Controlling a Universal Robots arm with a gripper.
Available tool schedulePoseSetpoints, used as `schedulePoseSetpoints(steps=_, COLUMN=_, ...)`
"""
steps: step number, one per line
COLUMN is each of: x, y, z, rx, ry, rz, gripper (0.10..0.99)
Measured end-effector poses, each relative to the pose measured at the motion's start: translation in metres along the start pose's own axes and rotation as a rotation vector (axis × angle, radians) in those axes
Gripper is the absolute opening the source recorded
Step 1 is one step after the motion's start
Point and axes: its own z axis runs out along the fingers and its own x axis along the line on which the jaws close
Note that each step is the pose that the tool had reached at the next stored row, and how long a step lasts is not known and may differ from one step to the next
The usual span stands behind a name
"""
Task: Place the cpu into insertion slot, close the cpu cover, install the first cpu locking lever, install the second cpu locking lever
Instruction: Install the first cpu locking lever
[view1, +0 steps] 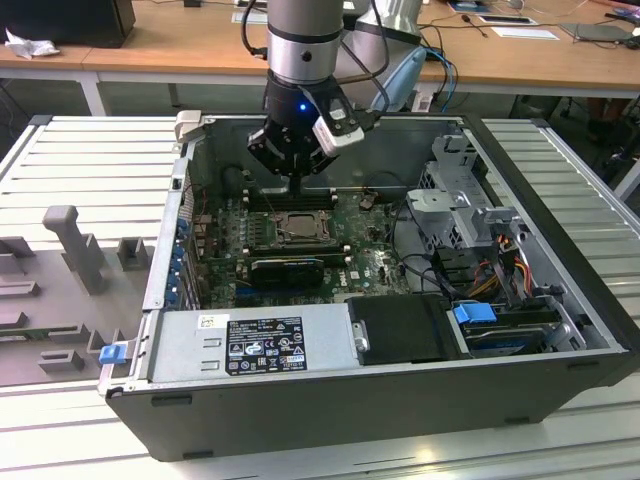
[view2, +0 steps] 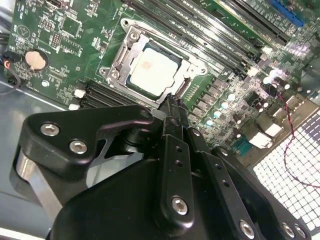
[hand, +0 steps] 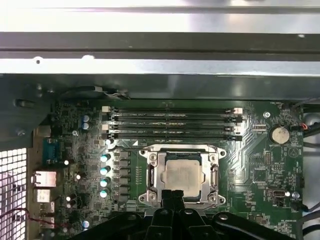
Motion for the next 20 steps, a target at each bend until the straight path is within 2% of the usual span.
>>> schedulePoseSetpoints(steps=5, x=0.0171, y=0.0001, z=0.0011, rx=0.000, ry=-0.0148, rz=0.000, gripper=0.106)
schedulePoseSetpoints(steps=6, x=0.0215, y=0.0001, z=0.0015, rx=-0.005, ry=-0.0164, rz=0.000, gripper=0.106)
schedulePoseSetpoints(steps=7, x=0.0236, y=0.0001, z=0.0017, rx=-0.013, ry=-0.0165, rz=0.000, gripper=0.106)
schedulePoseSetpoints(steps=9, x=0.0299, y=0.0002, z=0.0020, rx=-0.043, ry=-0.0167, rz=0.000, gripper=0.106)
schedulePoseSetpoints(steps=10, x=0.0328, y=0.0002, z=0.0028, rx=-0.047, ry=-0.0168, rz=0.000, gripper=0.106)
schedulePoseSetpoints(steps=12, x=0.0400, y=0.0002, z=0.0057, rx=-0.047, ry=-0.0167, rz=0.000, gripper=0.106)
schedulePoseSetpoints(steps=20, x=0.0578, y=0.0004, z=0.0098, rx=-0.050, ry=-0.0168, rz=0.000, gripper=0.106)
